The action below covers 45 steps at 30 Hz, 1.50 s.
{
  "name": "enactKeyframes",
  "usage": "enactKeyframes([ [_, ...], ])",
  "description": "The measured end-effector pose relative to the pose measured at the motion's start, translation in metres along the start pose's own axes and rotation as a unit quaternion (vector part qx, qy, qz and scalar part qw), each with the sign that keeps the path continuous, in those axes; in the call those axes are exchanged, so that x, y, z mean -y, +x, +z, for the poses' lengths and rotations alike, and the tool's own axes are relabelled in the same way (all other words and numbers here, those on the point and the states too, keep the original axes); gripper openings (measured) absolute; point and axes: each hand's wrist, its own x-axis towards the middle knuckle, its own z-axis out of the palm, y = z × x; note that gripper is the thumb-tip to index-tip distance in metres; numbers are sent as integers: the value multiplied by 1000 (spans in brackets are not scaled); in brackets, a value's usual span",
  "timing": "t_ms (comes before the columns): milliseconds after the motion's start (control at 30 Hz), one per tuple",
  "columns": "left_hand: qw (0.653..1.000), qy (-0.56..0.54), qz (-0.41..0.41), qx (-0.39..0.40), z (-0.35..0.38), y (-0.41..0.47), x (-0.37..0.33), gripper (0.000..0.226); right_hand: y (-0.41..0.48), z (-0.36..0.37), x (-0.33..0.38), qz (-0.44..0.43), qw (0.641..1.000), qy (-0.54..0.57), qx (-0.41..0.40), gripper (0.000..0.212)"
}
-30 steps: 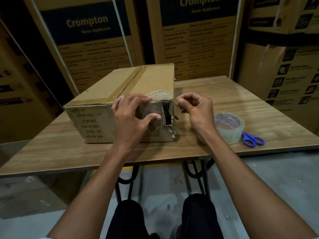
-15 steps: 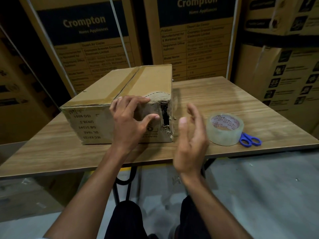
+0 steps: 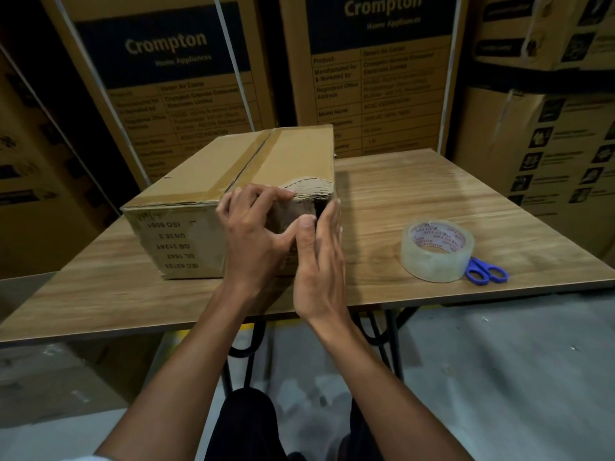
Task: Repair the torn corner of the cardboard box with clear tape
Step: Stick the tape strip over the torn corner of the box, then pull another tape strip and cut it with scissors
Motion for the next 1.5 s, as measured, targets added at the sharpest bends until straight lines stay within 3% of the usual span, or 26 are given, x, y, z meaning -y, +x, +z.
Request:
enactKeyframes([
  [167, 1000, -10, -1, 9, -1, 1, 0, 43, 23, -8, 3, 57, 997, 57, -7, 90],
  [300, 1000, -17, -8, 11, 0, 3, -1, 46, 49, -21, -1, 82, 990, 116, -4, 108],
  [400, 1000, -23, -5, 3, -2, 4, -3, 38, 57, -34, -4, 79, 985, 154, 19, 106],
  [633, 999, -27, 17, -1, -6, 3, 2, 28, 21, -24, 8, 8, 997, 52, -56, 63],
  [800, 996, 12, 65, 52, -16, 3, 14, 43, 33, -46, 9, 18, 1000, 12, 9, 58],
  [900, 996, 7, 65, 61, -18, 4, 13, 46, 39, -83, 9, 6, 999, -17, 33, 43],
  [1033, 996, 9, 54, 70, -23, 1, 5, 45, 45, -164, -2, -49, 989, -113, -88, 27],
  [1167, 995, -41, 83, 31, -17, -12, -43, 30, 44, -243, -23, 10, 964, -213, -157, 32],
  [1233, 983, -86, 140, 77, -2, -18, -83, 23, 40, -263, -31, 82, 948, -281, -128, 27],
  [1333, 948, -66, 183, 253, 38, -17, -132, 29, 33, -266, -47, 181, 918, -353, -4, 12],
  [1400, 930, -32, 173, 324, 66, -14, -151, 42, 27, -258, -53, 181, 907, -378, 37, 21],
  [1500, 922, 8, 155, 354, 91, -9, -161, 49, 25, -247, -53, 161, 897, -412, 28, 25],
])
